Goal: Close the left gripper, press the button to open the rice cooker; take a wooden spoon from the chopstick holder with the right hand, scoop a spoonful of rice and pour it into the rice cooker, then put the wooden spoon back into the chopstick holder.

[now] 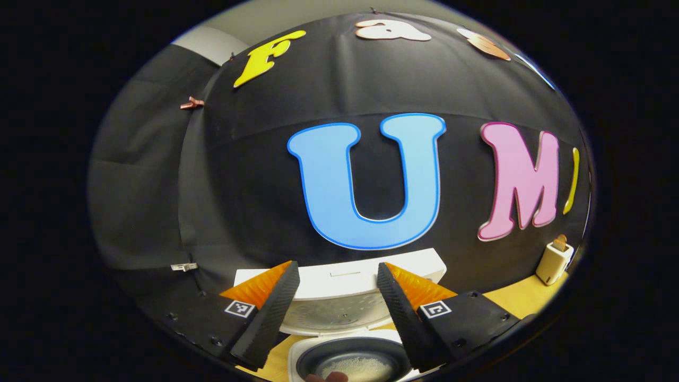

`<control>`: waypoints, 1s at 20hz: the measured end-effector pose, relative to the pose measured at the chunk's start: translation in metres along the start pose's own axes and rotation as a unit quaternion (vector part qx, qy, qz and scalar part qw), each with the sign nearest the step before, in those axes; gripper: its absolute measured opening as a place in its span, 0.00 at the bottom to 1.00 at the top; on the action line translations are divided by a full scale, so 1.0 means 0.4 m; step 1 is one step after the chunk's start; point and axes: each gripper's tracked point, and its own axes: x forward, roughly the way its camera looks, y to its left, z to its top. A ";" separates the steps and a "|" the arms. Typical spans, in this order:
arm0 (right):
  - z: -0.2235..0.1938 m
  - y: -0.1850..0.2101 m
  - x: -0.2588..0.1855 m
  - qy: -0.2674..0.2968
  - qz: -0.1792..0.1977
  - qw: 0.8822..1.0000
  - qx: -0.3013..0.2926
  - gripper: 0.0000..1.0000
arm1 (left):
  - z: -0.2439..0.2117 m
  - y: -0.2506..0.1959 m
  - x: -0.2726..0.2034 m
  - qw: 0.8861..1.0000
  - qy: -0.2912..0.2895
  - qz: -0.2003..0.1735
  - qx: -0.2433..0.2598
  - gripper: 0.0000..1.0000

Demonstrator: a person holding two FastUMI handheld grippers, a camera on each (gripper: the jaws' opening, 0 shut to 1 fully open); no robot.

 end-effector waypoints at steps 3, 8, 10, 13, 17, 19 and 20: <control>0.014 0.003 -0.008 -0.004 0.003 1.000 0.007 0.66 | -0.052 -0.026 -0.082 1.000 -0.007 -0.010 0.015 0.98; 0.028 -0.019 -0.016 -0.013 -0.005 1.000 0.015 0.66 | -0.140 -0.057 -0.187 0.999 -0.010 -0.037 -0.002 1.00; 0.030 -0.023 -0.016 -0.013 -0.005 1.000 0.024 0.66 | -0.171 -0.066 -0.219 0.998 -0.004 -0.051 -0.020 1.00; 0.032 -0.020 -0.018 -0.012 -0.002 0.999 0.032 0.66 | -0.231 -0.086 -0.264 0.996 0.025 -0.073 -0.039 1.00; 0.041 -0.020 -0.022 -0.016 0.002 0.999 0.039 0.66 | -0.330 -0.111 -0.321 0.984 0.103 -0.114 -0.087 1.00; 0.047 -0.018 -0.022 -0.019 0.003 0.999 0.045 0.66 | -0.362 -0.128 -0.341 0.973 0.142 -0.136 -0.121 0.99; 0.052 -0.021 -0.027 -0.021 0.003 0.999 0.048 0.66 | -0.364 -0.128 -0.344 0.971 0.149 -0.140 -0.127 0.98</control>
